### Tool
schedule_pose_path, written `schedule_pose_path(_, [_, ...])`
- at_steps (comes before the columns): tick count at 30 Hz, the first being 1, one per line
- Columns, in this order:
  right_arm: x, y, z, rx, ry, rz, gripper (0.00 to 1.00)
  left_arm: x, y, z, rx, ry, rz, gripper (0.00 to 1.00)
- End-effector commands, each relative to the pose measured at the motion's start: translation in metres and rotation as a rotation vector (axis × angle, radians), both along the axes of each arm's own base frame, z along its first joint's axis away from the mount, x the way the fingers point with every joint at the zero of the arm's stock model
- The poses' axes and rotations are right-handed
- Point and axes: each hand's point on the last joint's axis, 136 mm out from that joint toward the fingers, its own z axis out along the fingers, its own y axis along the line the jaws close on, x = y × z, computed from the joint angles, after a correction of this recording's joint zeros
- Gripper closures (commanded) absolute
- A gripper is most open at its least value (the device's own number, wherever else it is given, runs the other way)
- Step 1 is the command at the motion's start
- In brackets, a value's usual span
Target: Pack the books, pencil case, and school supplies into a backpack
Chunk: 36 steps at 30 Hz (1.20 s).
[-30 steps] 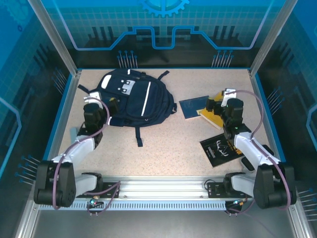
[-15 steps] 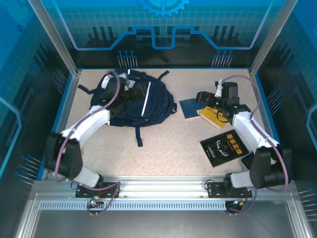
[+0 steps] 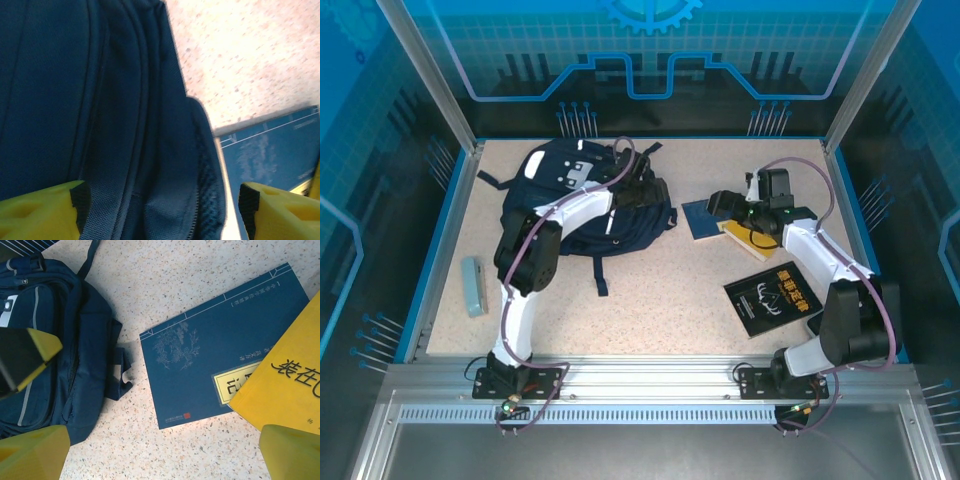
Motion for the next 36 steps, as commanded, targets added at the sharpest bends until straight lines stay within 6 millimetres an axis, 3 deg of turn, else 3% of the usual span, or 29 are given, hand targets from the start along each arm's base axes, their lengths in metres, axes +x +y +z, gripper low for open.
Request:
schedule_pose_path(1, [-0.002, 0.000, -0.001, -0.010, 0.037, -0.024, 0.01, -0.036, 0.003, -0.031, 0.015, 0.164, -0.022, 0.20])
schedule_pose_path(8, [0.002, -0.007, -0.007, -0.053, 0.077, -0.076, 0.00, -0.120, 0.006, -0.047, 0.016, 0.284, -0.139, 0.21])
schedule_pose_path(11, [0.007, 0.006, -0.008, -0.054, 0.084, -0.040, 0.01, -0.164, 0.013, -0.049, 0.045, 0.331, -0.191, 0.24])
schedule_pose_path(14, [0.016, 0.040, -0.014, -0.060, 0.106, 0.055, 0.03, -0.205, 0.033, -0.054, 0.132, 0.377, -0.194, 0.25])
schedule_pose_path(18, [0.031, 0.101, -0.028, -0.069, 0.160, 0.203, 0.07, -0.252, 0.063, -0.056, 0.156, 0.423, -0.143, 0.28])
schedule_pose_path(22, [0.041, 0.162, -0.045, -0.083, 0.216, 0.355, 0.13, -0.291, 0.094, -0.065, 0.147, 0.457, -0.067, 0.45])
schedule_pose_path(28, [0.053, 0.220, -0.068, -0.078, 0.253, 0.478, 0.14, -0.313, 0.118, -0.071, 0.169, 0.490, 0.006, 0.57])
schedule_pose_path(31, [0.058, 0.230, -0.079, -0.126, 0.271, 0.479, 0.17, -0.316, 0.123, -0.073, 0.171, 0.497, 0.022, 0.62])
schedule_pose_path(32, [0.059, 0.229, -0.092, -0.152, 0.295, 0.470, 0.18, -0.316, 0.124, -0.073, 0.175, 0.497, 0.025, 0.63])
schedule_pose_path(36, [0.063, 0.221, -0.113, -0.231, 0.339, 0.421, 0.33, -0.313, 0.130, -0.072, 0.183, 0.493, 0.053, 0.65])
